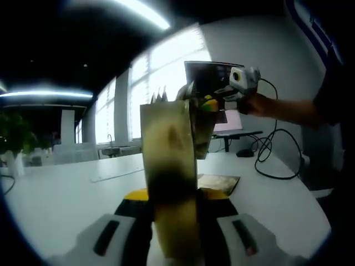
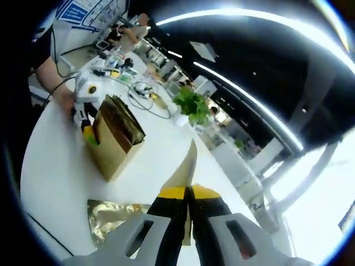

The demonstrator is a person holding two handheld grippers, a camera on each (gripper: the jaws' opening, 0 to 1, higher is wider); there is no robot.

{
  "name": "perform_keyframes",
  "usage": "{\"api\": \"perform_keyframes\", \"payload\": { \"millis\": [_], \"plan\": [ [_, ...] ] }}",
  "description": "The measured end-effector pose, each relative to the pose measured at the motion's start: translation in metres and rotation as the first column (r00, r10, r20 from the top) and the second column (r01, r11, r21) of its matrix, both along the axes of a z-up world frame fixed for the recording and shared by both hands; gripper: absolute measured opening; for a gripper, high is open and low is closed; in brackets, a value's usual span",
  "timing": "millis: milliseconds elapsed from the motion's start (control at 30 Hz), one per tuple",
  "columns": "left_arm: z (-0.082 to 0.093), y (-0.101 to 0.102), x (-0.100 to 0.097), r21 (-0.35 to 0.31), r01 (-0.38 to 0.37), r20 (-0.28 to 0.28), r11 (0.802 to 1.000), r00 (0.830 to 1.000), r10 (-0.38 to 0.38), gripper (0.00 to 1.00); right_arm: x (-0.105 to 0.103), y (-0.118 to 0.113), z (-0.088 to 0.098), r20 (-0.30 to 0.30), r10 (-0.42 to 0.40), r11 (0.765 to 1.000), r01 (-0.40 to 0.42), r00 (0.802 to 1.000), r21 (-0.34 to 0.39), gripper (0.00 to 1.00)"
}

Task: Extract single mask from mask box in order stack masks on table

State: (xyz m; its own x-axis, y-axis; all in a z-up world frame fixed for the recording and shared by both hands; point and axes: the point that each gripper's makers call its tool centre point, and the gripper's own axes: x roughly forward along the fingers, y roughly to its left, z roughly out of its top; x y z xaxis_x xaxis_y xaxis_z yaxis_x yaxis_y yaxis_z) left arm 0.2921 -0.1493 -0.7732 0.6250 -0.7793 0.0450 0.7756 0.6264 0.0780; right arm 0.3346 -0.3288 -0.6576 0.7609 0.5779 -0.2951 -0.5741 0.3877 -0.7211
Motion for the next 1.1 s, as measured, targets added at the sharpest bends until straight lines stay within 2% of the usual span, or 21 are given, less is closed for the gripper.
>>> {"api": "perform_keyframes", "payload": {
  "millis": [100, 267, 367, 433, 567, 667, 733, 900, 967, 1000, 1100],
  "plan": [
    [0.0, -0.001, -0.001, 0.0, 0.0, 0.0, 1.0, 1.0, 0.0, 0.34, 0.003, 0.003, -0.012, -0.032, 0.021, 0.999, -0.022, 0.999, -0.029, 0.0],
    [0.0, -0.001, -0.001, 0.0, 0.001, 0.0, 1.0, 1.0, -0.001, 0.34, 0.011, 0.002, -0.018, -0.042, 0.02, 0.999, -0.022, 0.999, -0.04, 0.0],
    [0.0, -0.001, 0.0, 0.001, 0.0, 0.001, 1.0, 1.0, 0.0, 0.34, 0.022, -0.006, -0.026, -0.04, 0.032, 0.996, -0.036, 0.999, -0.083, 0.0],
    [0.0, -0.001, 0.0, 0.002, 0.0, 0.001, 1.0, 1.0, 0.0, 0.34, 0.025, -0.007, -0.029, -0.024, 0.039, 0.992, -0.042, 0.999, -0.118, 0.0],
    [-0.001, 0.0, 0.001, 0.001, 0.0, 0.001, 1.0, 1.0, 0.0, 0.34, 0.023, -0.003, -0.042, -0.033, 0.059, 0.985, -0.063, 0.998, -0.159, 0.0],
    [0.0, -0.001, 0.001, 0.002, 0.0, 0.001, 1.0, 1.0, 0.0, 0.34, 0.014, -0.002, -0.06, -0.081, 0.068, 0.984, -0.08, 0.994, -0.161, 0.0],
    [0.0, 0.0, 0.001, 0.002, 0.0, 0.001, 1.0, 1.0, 0.0, 0.34, 0.006, 0.002, -0.063, -0.103, 0.087, 0.987, -0.1, 0.991, -0.128, 0.0],
    [0.0, -0.001, 0.001, 0.002, 0.001, 0.001, 1.0, 1.0, -0.001, 0.34, -0.012, 0.005, -0.075, -0.137, 0.115, 0.985, -0.131, 0.984, -0.116, 0.0],
    [0.0, -0.001, 0.001, 0.002, 0.001, 0.001, 1.0, 1.0, -0.001, 0.34, -0.024, 0.007, -0.083, -0.173, 0.134, 0.983, -0.153, 0.976, -0.103, 0.0],
    [0.0, -0.001, 0.001, 0.002, 0.001, 0.001, 1.0, 1.0, -0.001, 0.34, -0.034, 0.01, -0.09, -0.213, 0.148, 0.982, -0.17, 0.966, -0.088, 0.0],
    [0.0, -0.001, 0.001, 0.002, 0.001, 0.0, 1.0, 1.0, -0.001, 0.34, -0.045, 0.014, -0.099, -0.238, 0.152, 0.982, -0.175, 0.959, -0.078, 0.0]
  ]
}}
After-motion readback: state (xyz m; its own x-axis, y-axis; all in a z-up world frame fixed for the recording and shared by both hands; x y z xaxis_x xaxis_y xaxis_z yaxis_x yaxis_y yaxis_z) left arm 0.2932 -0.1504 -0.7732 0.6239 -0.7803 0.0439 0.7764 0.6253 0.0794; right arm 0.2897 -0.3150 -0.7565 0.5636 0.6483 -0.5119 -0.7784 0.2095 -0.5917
